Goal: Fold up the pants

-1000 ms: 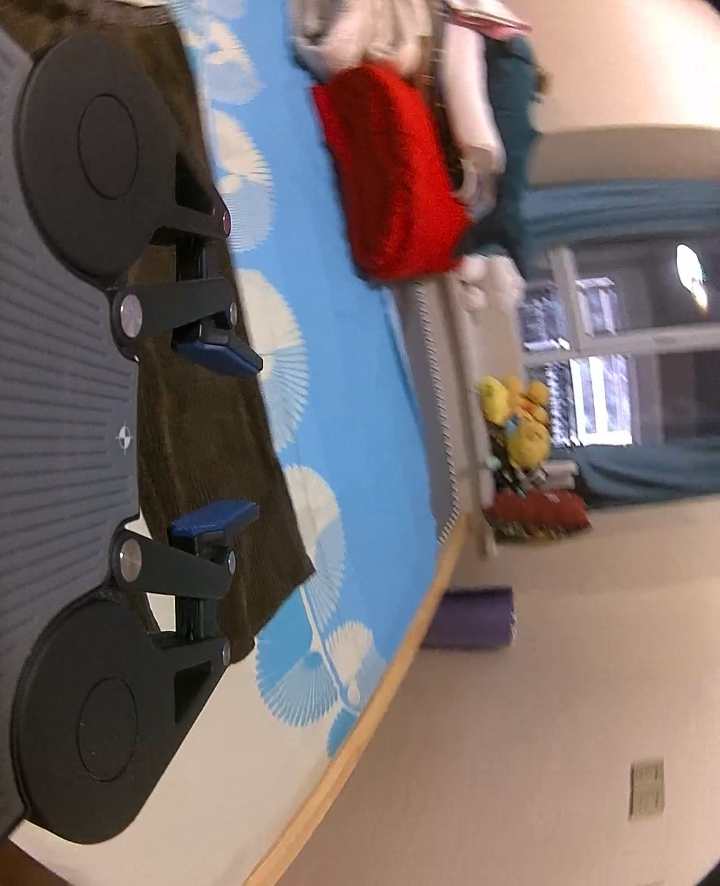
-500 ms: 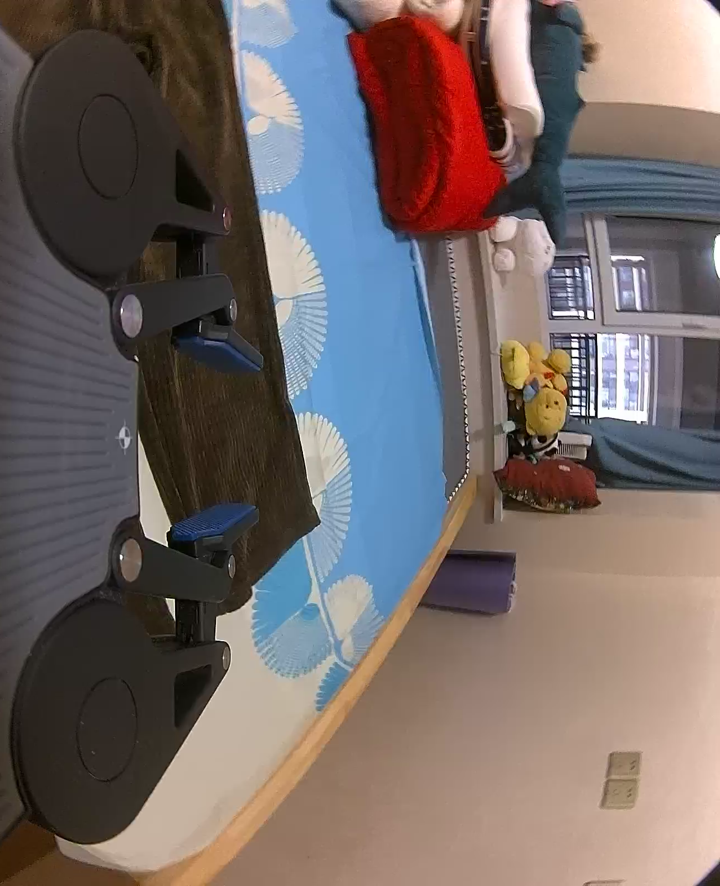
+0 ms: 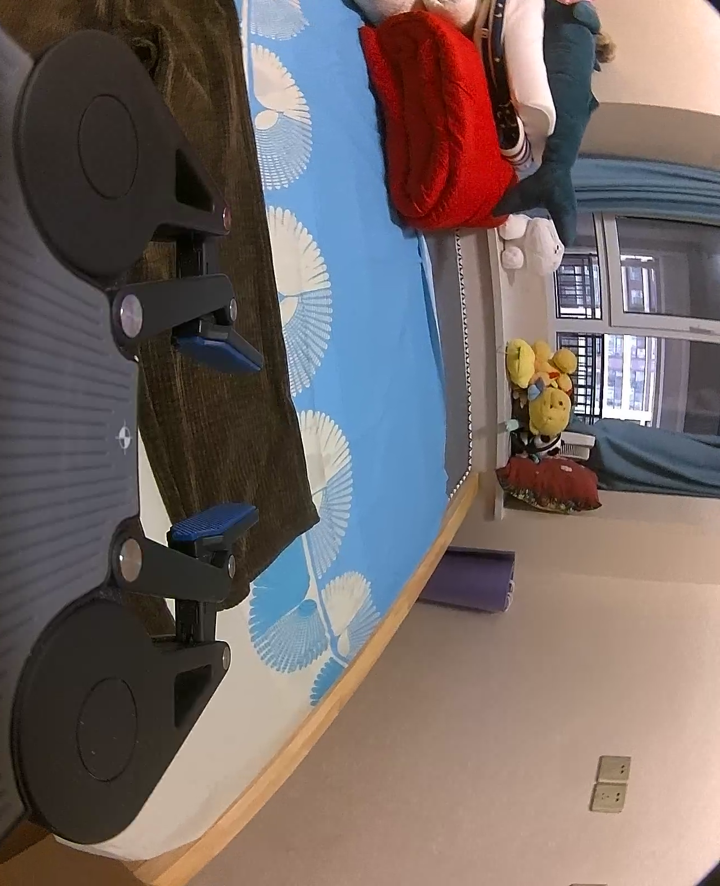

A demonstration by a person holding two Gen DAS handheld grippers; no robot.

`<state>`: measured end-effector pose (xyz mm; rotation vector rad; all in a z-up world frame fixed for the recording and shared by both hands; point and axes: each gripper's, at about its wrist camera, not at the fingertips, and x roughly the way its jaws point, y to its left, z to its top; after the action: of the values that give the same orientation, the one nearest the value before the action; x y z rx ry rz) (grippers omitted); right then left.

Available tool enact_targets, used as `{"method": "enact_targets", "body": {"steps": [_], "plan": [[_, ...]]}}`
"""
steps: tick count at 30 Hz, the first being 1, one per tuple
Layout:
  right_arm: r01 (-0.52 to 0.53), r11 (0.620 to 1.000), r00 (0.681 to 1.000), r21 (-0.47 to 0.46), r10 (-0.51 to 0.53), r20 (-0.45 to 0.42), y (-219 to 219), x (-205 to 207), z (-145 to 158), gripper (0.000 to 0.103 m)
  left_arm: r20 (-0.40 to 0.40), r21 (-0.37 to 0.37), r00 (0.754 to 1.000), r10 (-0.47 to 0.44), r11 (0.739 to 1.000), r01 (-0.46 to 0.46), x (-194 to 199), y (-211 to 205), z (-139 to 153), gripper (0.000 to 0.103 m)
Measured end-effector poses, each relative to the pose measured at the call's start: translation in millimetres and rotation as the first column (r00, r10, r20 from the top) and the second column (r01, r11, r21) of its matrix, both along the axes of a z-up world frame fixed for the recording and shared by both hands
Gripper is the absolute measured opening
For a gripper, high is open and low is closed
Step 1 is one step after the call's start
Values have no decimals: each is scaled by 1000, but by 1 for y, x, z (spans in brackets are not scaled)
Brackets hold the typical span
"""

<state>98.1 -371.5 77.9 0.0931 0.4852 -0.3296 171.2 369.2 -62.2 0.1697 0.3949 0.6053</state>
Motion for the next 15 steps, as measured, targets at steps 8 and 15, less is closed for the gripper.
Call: {"method": "enact_targets", "body": {"steps": [8,15], "plan": [[-9,1000,1000,29,9,3,-7,-8,0,54,-161,-226,942,-295,940,256,56,-79,7,45],[-18,1000,1000,11,18,-14,-24,-19,-9,54,-224,-332,878,-424,880,341,95,-149,6,15]]}}
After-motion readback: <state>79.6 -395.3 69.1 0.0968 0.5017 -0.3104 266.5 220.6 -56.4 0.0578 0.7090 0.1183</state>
